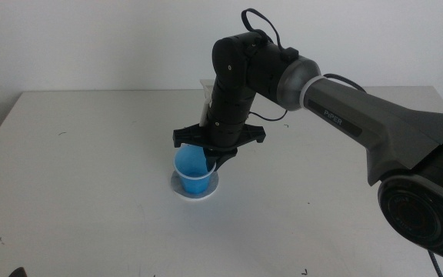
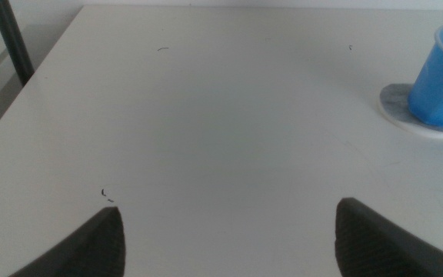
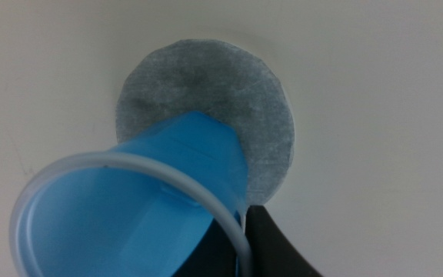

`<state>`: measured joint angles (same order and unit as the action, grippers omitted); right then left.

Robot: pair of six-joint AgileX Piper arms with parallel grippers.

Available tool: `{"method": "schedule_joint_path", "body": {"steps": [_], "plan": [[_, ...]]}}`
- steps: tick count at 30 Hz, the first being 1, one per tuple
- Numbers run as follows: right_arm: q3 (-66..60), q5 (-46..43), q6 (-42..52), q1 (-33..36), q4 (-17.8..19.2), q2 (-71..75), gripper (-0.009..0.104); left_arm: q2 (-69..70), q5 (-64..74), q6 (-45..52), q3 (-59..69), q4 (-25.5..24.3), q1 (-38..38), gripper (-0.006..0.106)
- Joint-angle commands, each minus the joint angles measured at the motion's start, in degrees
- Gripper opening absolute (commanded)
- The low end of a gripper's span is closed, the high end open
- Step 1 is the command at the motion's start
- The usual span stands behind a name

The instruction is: Place an empty cup on a cup mat.

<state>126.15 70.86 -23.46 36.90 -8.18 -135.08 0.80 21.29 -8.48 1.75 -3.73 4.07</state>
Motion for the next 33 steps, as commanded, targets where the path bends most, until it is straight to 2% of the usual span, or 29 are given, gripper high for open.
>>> {"method": "schedule_joint_path", "body": {"steps": [1,3,7,17,20,28,33], "plan": [[1.75,1.51,0.19,0.13,1.12,3.56,0.000,0.69,-3.84,-0.61,-0.34,-0.02,-0.06,0.105],[1.75,1.51,0.19,0.13,1.46,3.56,0.000,0.69,-3.84,-0.61,-0.34,-0.02,-0.06,0.105],[1.87,0.84,0.23,0.13,1.47,3.98,0.012,0.69,-3.84,-0.61,-0.34,-0.02,-0.06,0.105],[1.93,-0.02,0.18,0.13,3.12,6.35,0.050,0.69,-3.84,-0.61,-0.34,-0.02,-0.06,0.105],[1.93,-0.53,0.18,0.13,3.22,8.00,0.058,0.69,-3.84,-0.61,-0.34,-0.02,-0.06,0.105],[1.86,-1.52,0.41,-0.49,8.50,18.22,0.062,0.69,-3.84,-0.61,-0.34,-0.02,-0.06,0.105],[1.86,-0.45,1.60,-1.86,9.56,26.03,0.062,0.69,-3.84,-0.61,-0.34,-0.02,-0.06,0.105]]}}
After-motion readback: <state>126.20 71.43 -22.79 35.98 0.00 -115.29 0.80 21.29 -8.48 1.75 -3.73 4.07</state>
